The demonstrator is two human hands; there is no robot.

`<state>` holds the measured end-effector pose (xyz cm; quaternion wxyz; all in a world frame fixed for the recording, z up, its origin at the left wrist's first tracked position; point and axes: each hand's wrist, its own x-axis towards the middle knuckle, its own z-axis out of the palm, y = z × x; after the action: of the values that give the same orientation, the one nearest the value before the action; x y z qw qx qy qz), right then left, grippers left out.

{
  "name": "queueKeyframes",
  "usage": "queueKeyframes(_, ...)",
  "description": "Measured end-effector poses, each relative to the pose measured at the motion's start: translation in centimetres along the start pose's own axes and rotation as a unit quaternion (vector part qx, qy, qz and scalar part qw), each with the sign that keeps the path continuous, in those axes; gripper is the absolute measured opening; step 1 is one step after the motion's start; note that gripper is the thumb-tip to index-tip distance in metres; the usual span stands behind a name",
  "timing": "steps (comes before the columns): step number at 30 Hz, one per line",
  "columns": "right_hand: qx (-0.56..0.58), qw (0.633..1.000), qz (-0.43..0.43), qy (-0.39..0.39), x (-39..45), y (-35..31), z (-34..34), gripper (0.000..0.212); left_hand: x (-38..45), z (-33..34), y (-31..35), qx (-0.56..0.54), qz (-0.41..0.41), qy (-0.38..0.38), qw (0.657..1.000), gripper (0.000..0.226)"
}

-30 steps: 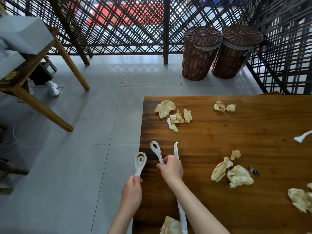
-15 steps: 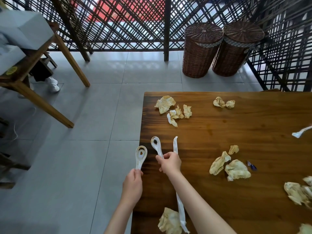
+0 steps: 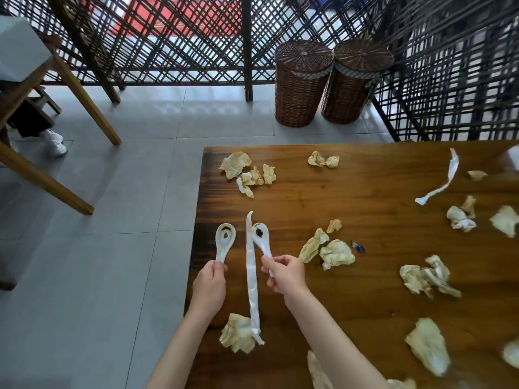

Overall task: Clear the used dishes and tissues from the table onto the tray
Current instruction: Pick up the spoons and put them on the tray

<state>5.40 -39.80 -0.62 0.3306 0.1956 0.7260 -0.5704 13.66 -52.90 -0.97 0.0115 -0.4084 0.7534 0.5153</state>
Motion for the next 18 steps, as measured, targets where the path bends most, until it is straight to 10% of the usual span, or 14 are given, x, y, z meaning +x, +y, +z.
queueKeyframes(18,0.076,0.991,-0.043,0.100,-11.6,8.7,-37.3,0.017,-20.4,25.4,8.5,0.002,0.056,-0.128,0.990,0.033)
